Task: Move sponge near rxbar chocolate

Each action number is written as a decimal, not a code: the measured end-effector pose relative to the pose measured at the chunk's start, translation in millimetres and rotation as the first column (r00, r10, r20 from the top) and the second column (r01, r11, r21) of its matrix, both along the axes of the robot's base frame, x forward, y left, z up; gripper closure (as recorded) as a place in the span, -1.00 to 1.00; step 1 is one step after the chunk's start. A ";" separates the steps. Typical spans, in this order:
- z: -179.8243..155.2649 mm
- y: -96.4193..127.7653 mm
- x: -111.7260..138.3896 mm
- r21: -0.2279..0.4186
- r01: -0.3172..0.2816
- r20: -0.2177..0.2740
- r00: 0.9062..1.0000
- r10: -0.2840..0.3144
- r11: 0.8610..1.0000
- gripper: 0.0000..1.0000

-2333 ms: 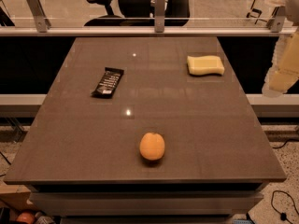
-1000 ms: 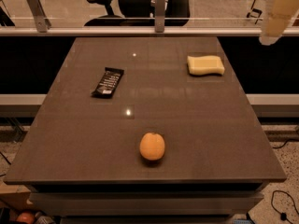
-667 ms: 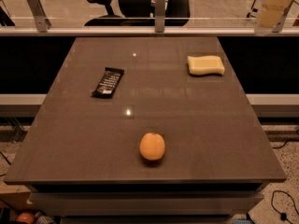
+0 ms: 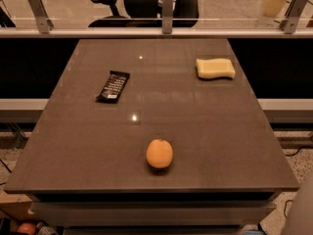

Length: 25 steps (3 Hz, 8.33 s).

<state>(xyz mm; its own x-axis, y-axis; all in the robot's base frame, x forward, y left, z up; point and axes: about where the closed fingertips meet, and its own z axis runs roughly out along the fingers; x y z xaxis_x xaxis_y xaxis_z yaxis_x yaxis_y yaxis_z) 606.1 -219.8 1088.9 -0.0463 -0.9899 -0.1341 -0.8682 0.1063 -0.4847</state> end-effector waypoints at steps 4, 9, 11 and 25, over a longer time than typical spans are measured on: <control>-82.6 36.6 61.2 0.017 -0.118 -0.142 0.983 0.119 0.993 -1.00; -211.6 27.9 86.3 0.116 -0.031 -0.370 0.926 0.072 0.993 -1.00; -243.6 22.0 95.1 0.093 0.013 -0.424 0.905 0.028 0.996 -1.00; -199.9 65.8 4.2 0.079 -0.035 -0.367 0.928 0.062 0.996 1.00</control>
Offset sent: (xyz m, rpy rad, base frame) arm 0.0117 -0.0098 -0.0668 -0.0848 0.4146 0.0770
